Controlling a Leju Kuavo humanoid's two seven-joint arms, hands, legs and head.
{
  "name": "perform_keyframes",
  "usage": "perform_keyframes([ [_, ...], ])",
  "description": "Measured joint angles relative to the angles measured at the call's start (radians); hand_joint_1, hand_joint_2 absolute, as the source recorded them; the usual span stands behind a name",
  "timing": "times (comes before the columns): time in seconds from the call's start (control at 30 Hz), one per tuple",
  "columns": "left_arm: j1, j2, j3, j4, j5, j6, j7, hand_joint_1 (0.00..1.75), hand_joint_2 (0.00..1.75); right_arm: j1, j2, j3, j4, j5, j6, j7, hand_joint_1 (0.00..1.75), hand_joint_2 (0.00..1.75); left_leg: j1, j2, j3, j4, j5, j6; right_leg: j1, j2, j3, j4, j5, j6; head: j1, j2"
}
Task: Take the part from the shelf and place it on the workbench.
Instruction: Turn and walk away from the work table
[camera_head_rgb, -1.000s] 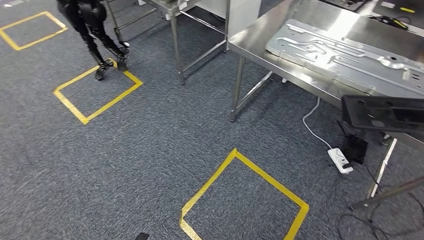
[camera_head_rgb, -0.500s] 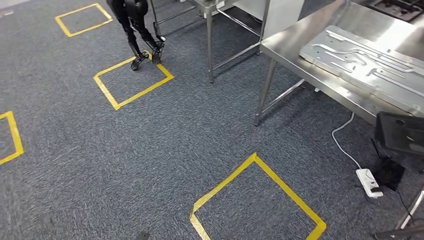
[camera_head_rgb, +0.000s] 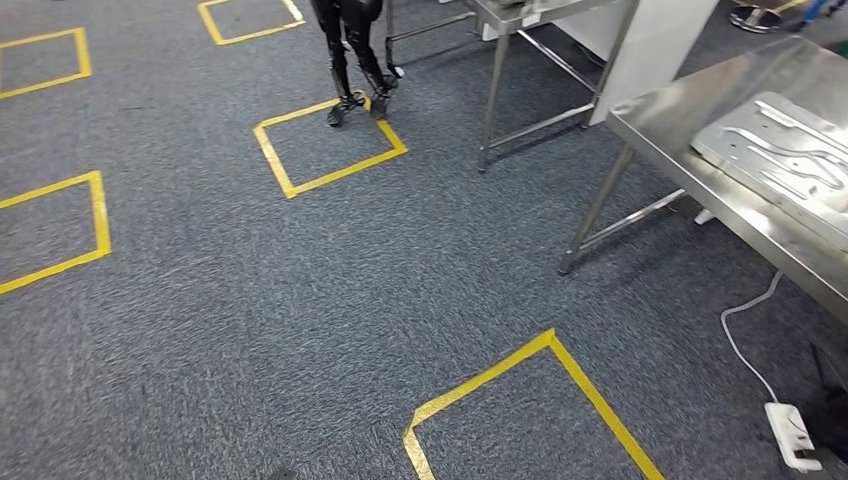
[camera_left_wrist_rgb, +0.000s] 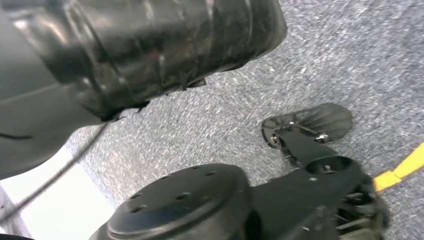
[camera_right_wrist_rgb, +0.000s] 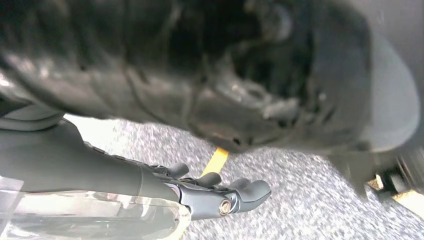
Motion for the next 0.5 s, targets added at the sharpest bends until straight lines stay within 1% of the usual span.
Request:
perform_keyframes([
  [0.03, -0.001, 0.0, -0.003, 0.0, -0.004, 0.0, 0.001, 0.0, 0.0, 0.0, 0.0, 0.003, 0.0, -0.006, -0.001, 0.001, 0.0, 0.0, -0.001, -0.013, -0.004, 0.007, -0.002, -0.004, -0.002, 0.022, 0.022, -0.057, 0.021, -0.003, 0.0, 0.0],
  [0.07, -0.002, 0.001, -0.006, 0.0, -0.009, 0.002, 0.001, 0.0, 0.0, 0.0, 0.0, 0.006, 0.0, -0.011, -0.001, 0.001, 0.0, 0.0, 0.0, -0.025, -0.01, 0.013, -0.002, -0.01, -0.003, 0.041, 0.036, -0.094, 0.031, -0.005, -0.001, 0.0],
  [0.1, -0.003, 0.002, -0.009, 0.0, -0.013, 0.004, 0.0, 0.0, 0.0, -0.001, 0.0, 0.01, 0.0, -0.015, -0.002, 0.002, 0.0, 0.0, 0.0, -0.036, -0.015, 0.015, -0.001, -0.017, -0.001, 0.051, 0.041, -0.109, 0.028, -0.009, -0.001, 0.0],
  [0.13, -0.003, 0.003, -0.012, 0.0, -0.016, 0.007, -0.002, 0.0, 0.0, -0.002, 0.0, 0.013, 0.0, -0.019, -0.002, 0.002, 0.0, 0.0, 0.001, -0.047, -0.019, 0.014, 0.001, -0.025, 0.001, 0.046, 0.041, -0.114, 0.028, -0.013, -0.001, 0.0],
  [0.17, -0.002, 0.005, -0.016, 0.0, -0.02, 0.01, -0.003, 0.0, 0.0, -0.003, 0.0, 0.017, 0.0, -0.022, -0.003, 0.002, 0.0, 0.0, 0.003, -0.056, -0.022, 0.012, 0.004, -0.031, 0.0, 0.034, 0.044, -0.115, 0.031, -0.02, -0.001, 0.0],
  [0.2, 0.001, 0.007, -0.019, 0.0, -0.023, 0.012, -0.004, 0.0, 0.0, -0.005, -0.001, 0.02, 0.0, -0.024, -0.004, 0.002, 0.0, 0.0, 0.003, -0.05, -0.026, 0.015, 0.001, -0.037, -0.001, 0.022, 0.048, -0.12, 0.034, -0.027, -0.001, 0.0],
  [0.23, 0.002, 0.009, -0.021, 0.0, -0.025, 0.014, -0.005, 0.0, 0.0, -0.005, -0.001, 0.022, 0.0, -0.027, -0.004, 0.003, 0.0, 0.0, 0.002, -0.031, -0.036, 0.035, -0.011, -0.042, -0.003, 0.01, 0.051, -0.125, 0.038, -0.035, -0.006, 0.0],
  [0.27, 0.002, 0.011, -0.023, 0.0, -0.027, 0.017, -0.006, 0.0, 0.0, -0.005, -0.001, 0.023, -0.001, -0.031, -0.005, 0.003, 0.0, 0.0, 0.002, -0.002, -0.056, 0.074, -0.033, -0.046, -0.004, -0.003, 0.054, -0.129, 0.041, -0.041, -0.01, 0.0],
  [0.3, 0.001, 0.011, -0.024, 0.0, -0.029, 0.018, -0.007, 0.0, 0.0, -0.005, -0.002, 0.023, -0.001, -0.033, -0.005, 0.003, 0.0, 0.0, 0.001, 0.032, -0.083, 0.131, -0.063, -0.05, -0.001, -0.016, 0.055, -0.13, 0.041, -0.044, -0.014, 0.0],
  [0.33, -0.001, 0.011, -0.026, 0.0, -0.03, 0.02, -0.008, 0.0, 0.0, -0.004, -0.002, 0.023, -0.001, -0.035, -0.005, 0.003, 0.0, 0.0, 0.002, 0.054, -0.115, 0.196, -0.092, -0.054, 0.001, -0.03, 0.055, -0.13, 0.04, -0.047, -0.017, 0.0],
  [0.37, -0.003, 0.011, -0.028, 0.0, -0.031, 0.021, -0.01, 0.0, 0.0, -0.003, -0.002, 0.023, -0.001, -0.037, -0.005, 0.003, 0.0, 0.0, 0.003, 0.066, -0.142, 0.25, -0.111, -0.056, 0.004, -0.045, 0.055, -0.13, 0.039, -0.048, -0.017, 0.0],
  [0.4, -0.003, 0.011, -0.031, 0.0, -0.031, 0.022, -0.011, 0.0, 0.0, -0.002, -0.002, 0.023, -0.001, -0.037, -0.005, 0.003, 0.0, 0.0, 0.004, 0.072, -0.154, 0.275, -0.112, -0.057, 0.005, -0.059, 0.056, -0.13, 0.037, -0.049, -0.017, 0.0],
  [0.43, -0.003, 0.012, -0.034, 0.0, -0.032, 0.023, -0.012, 0.0, 0.0, -0.002, -0.002, 0.023, -0.001, -0.038, -0.005, 0.004, 0.0, 0.0, 0.005, 0.077, -0.146, 0.262, -0.096, -0.057, 0.005, -0.073, 0.057, -0.129, 0.035, -0.049, -0.017, 0.0],
  [0.47, -0.002, 0.012, -0.036, 0.0, -0.032, 0.024, -0.012, 0.0, 0.0, -0.003, -0.002, 0.023, -0.001, -0.038, -0.005, 0.004, 0.0, 0.0, 0.005, 0.084, -0.12, 0.214, -0.067, -0.055, 0.006, -0.084, 0.06, -0.129, 0.032, -0.047, -0.018, 0.0],
  [0.5, -0.001, 0.013, -0.037, 0.0, -0.033, 0.025, -0.012, 0.0, 0.0, -0.003, -0.002, 0.024, -0.002, -0.038, -0.005, 0.004, 0.0, 0.0, 0.003, 0.101, -0.082, 0.145, -0.035, -0.051, 0.006, -0.095, 0.064, -0.129, 0.029, -0.045, -0.018, 0.0],
])
